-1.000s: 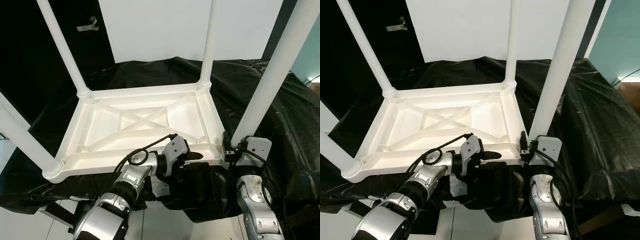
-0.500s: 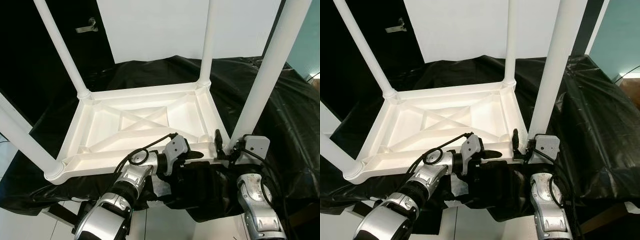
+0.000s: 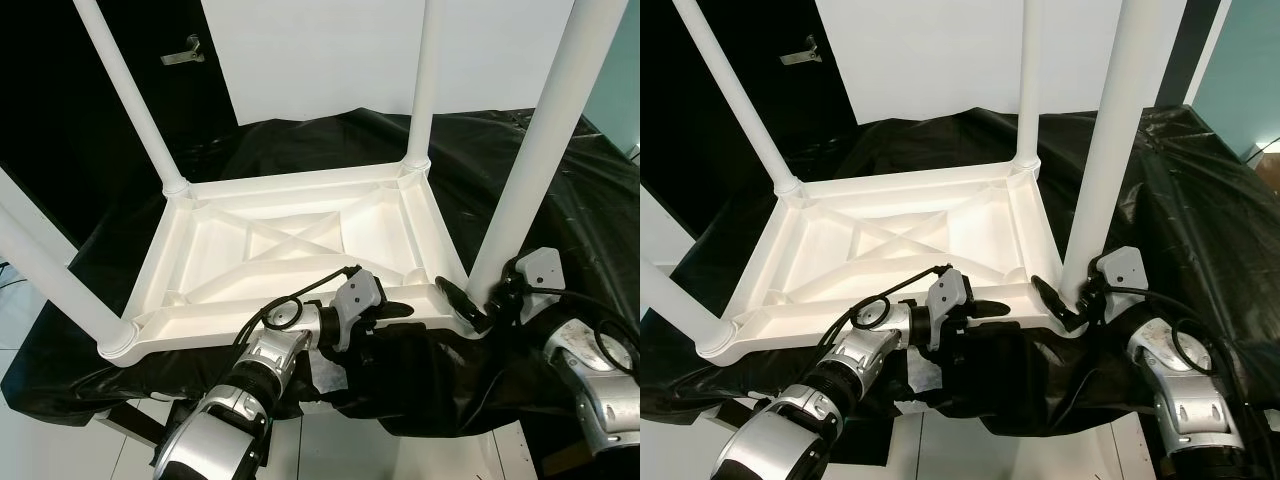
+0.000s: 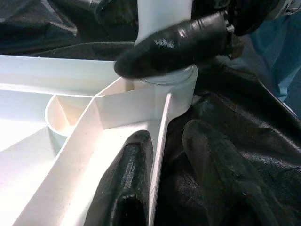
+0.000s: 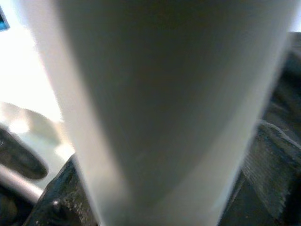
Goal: Building children table
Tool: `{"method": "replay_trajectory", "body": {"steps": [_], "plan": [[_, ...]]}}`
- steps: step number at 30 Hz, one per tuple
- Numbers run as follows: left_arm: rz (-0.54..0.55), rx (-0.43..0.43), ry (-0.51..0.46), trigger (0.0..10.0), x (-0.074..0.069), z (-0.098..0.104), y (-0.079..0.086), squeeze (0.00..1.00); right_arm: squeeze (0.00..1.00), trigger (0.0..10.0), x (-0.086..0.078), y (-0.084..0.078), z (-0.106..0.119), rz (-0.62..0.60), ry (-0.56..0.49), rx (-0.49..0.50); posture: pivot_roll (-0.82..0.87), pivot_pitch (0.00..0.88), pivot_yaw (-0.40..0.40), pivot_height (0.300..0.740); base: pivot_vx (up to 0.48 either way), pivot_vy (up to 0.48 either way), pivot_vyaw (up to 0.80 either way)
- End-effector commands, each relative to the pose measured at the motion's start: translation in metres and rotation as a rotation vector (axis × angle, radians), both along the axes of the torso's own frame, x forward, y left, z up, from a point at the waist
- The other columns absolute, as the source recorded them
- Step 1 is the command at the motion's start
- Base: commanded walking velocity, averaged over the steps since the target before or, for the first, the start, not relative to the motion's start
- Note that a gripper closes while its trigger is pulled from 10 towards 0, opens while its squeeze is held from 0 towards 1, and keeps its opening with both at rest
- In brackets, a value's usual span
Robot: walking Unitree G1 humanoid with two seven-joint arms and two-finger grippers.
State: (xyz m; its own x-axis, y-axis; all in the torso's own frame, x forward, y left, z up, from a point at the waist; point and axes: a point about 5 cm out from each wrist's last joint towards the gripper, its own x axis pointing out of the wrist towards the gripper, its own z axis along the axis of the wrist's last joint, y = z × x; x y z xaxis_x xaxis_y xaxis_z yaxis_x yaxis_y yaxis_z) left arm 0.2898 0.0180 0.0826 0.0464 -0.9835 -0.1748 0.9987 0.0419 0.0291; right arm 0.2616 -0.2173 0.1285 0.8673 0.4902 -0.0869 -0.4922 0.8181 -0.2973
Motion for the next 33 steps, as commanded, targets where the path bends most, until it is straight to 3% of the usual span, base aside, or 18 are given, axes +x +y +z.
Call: {"method": "replay_trajectory", "body": {"steps": [1, 2, 11, 17, 19, 21, 22, 24, 29, 33], "plan": [[-0.097, 0.132, 0.133, 10.0, -0.023, -0.034, 0.004, 0.00, 0.00, 7.1, -0.001, 0.002, -0.006, 0.034, 0.041, -0.016, -0.16, 0.000, 0.076, 0.740, 0.000, 0.000, 0.00], [-0.095, 0.132, 0.134, 10.0, -0.023, -0.035, 0.005, 0.00, 0.00, 0.0, -0.002, 0.002, -0.007, 0.068, 0.056, -0.020, -0.16, 0.000, 0.075, 0.740, 0.000, 0.000, 0.00], [-0.090, 0.133, 0.138, 10.0, -0.023, -0.036, 0.007, 0.00, 0.00, 0.0, -0.005, 0.002, -0.007, 0.121, 0.087, -0.022, -0.16, 0.000, 0.078, 0.740, 0.000, 0.000, 0.00], [-0.091, 0.134, 0.138, 10.0, -0.023, -0.036, 0.008, 0.00, 0.00, 0.0, -0.006, -0.004, -0.011, 0.050, 0.080, -0.009, -0.16, 0.000, 0.083, 0.740, 0.000, 0.000, 0.00], [-0.092, 0.135, 0.138, 10.0, -0.023, -0.036, 0.008, 0.00, 0.00, 0.0, -0.006, -0.003, -0.014, -0.015, 0.065, 0.030, -0.16, 0.000, 0.082, 0.740, 0.000, 0.000, 0.00], [-0.092, 0.135, 0.139, 10.0, -0.023, -0.036, 0.008, 0.00, 0.00, 0.0, -0.009, 0.008, -0.020, -0.252, -0.035, 0.125, -0.16, 0.000, 0.079, 0.740, 0.000, 0.000, 0.00], [-0.092, 0.135, 0.139, 10.0, -0.023, -0.036, 0.008, 0.00, 0.00, 0.0, -0.009, 0.008, -0.020, -0.252, -0.035, 0.125, -0.16, 0.000, 0.079, 0.740, 0.000, 0.000, 0.00], [-0.092, 0.135, 0.138, 10.0, -0.023, -0.036, 0.007, 0.00, 0.00, 0.0, -0.017, 0.020, -0.025, -0.461, -0.104, 0.190, -0.15, 0.000, 0.076, 0.740, 0.000, 0.000, 0.00], [-0.089, 0.131, 0.138, 10.0, -0.023, -0.036, 0.006, 0.00, 0.00, 0.0, -0.030, 0.035, -0.031, -0.643, -0.125, 0.223, -0.15, 0.000, 0.076, 0.740, 0.000, 0.000, 0.00], [-0.088, 0.132, 0.138, 10.0, -0.023, -0.036, 0.007, 0.00, 0.00, 0.0, -0.030, 0.036, -0.029, -0.675, -0.137, 0.230, -0.15, 0.000, 0.076, 0.740, 0.000, 0.000, 0.00]]}}
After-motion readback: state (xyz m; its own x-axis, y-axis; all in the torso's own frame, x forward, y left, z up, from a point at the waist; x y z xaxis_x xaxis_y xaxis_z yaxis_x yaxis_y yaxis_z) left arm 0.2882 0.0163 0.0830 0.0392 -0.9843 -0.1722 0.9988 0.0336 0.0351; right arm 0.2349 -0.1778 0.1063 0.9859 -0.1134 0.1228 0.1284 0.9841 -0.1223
